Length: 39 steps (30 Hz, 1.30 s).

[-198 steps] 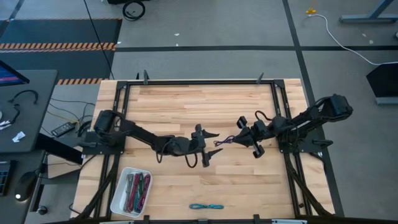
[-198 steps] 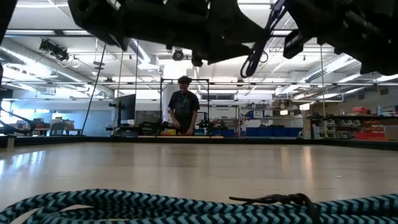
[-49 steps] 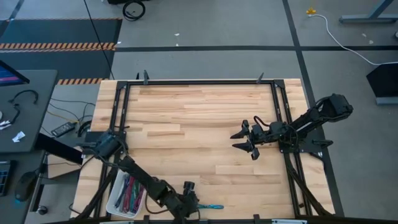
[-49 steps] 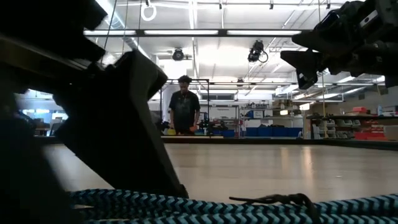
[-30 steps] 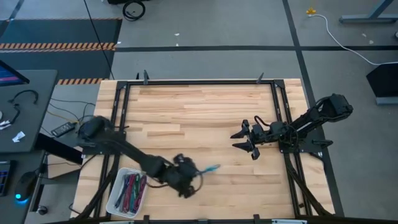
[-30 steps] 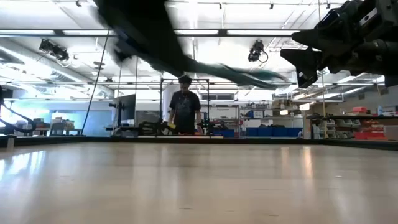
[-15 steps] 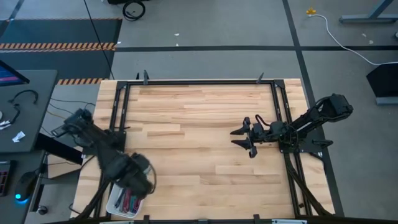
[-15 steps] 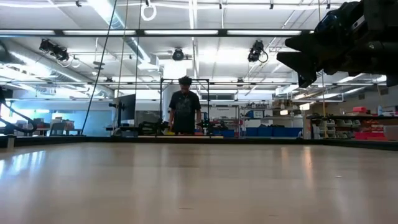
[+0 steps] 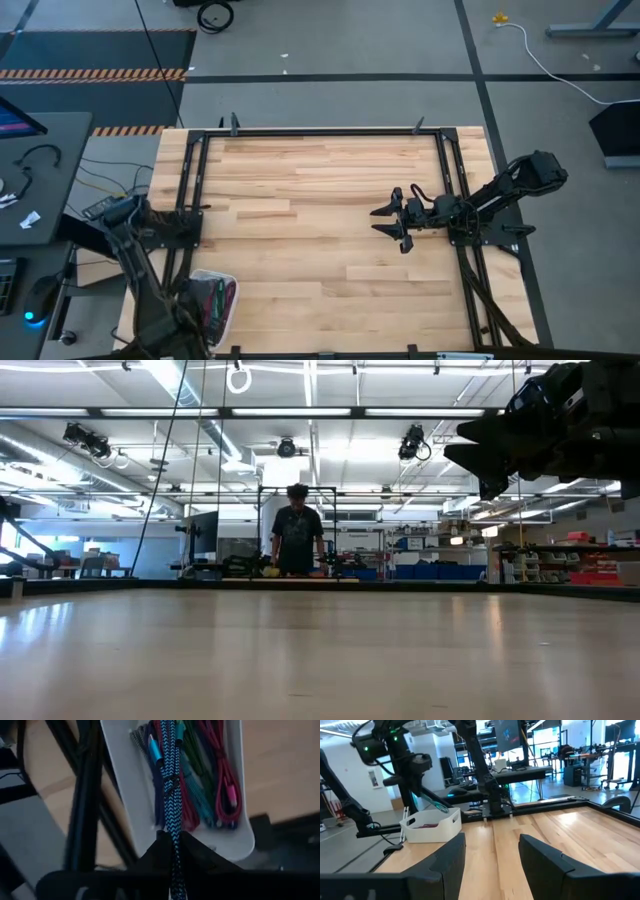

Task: Pick and place USB-C Cables
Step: Put the light blue charger cable into the white bin, then return to Home Position

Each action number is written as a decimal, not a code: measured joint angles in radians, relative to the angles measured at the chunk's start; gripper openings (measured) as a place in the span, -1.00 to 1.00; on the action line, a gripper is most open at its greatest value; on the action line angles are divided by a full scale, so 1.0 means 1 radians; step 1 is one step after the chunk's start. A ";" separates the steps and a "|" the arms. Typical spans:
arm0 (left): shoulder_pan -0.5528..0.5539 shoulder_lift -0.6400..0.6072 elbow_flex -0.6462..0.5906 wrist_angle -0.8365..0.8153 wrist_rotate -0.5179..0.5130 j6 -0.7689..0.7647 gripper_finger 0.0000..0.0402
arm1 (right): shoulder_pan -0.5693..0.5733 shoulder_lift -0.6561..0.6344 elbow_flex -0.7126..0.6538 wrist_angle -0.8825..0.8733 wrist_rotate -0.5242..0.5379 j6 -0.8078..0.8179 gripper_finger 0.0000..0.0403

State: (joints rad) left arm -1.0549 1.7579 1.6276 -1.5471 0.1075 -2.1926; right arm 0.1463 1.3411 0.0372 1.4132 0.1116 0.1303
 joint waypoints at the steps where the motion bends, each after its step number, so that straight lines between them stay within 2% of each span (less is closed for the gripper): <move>1: -0.004 0.014 0.000 0.001 -0.012 -0.018 -0.85 | 0.000 0.000 0.000 0.000 0.000 0.000 -0.06; 8: -0.009 0.118 0.000 0.082 -0.022 -0.082 -0.89 | 0.000 0.000 0.000 0.000 0.000 0.006 -0.06; 14: -0.009 0.216 0.001 0.100 -0.028 -0.078 -0.78 | 0.000 0.000 0.000 0.000 0.000 0.008 -0.06; 19: -0.007 0.271 0.001 0.109 -0.111 -0.053 -0.72 | 0.000 0.000 0.000 0.000 -0.001 0.008 -0.06; 21: -0.007 0.272 0.001 0.125 -0.143 -0.051 -0.62 | 0.000 0.000 0.000 0.000 -0.001 0.008 -0.06; 24: -0.010 0.260 0.001 0.133 -0.154 -0.042 -0.37 | 0.000 0.000 0.000 0.000 -0.001 0.008 -0.06; 28: -0.022 0.224 0.001 0.084 -0.101 -0.002 0.02 | 0.000 0.000 0.000 0.000 -0.025 0.001 -0.06; 31: -0.013 0.180 0.001 0.076 -0.080 0.042 0.21 | 0.000 0.000 0.000 -0.002 -0.093 0.010 -0.06; 33: 0.015 0.158 0.002 0.091 -0.161 0.097 0.25 | 0.000 0.000 0.000 -0.024 -0.155 0.048 -0.06; 36: 0.083 0.155 0.001 0.126 -0.404 0.197 0.21 | 0.000 -0.004 0.000 -0.113 -0.287 0.139 -0.06; 39: 0.171 0.154 0.001 0.189 -0.613 0.375 0.09 | 0.004 -0.016 0.000 -0.247 -0.395 0.238 -0.07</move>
State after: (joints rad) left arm -0.8842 1.9121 1.6287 -1.3581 -0.5059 -1.8172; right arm 0.1502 1.3246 0.0372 1.1657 -0.2829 0.3679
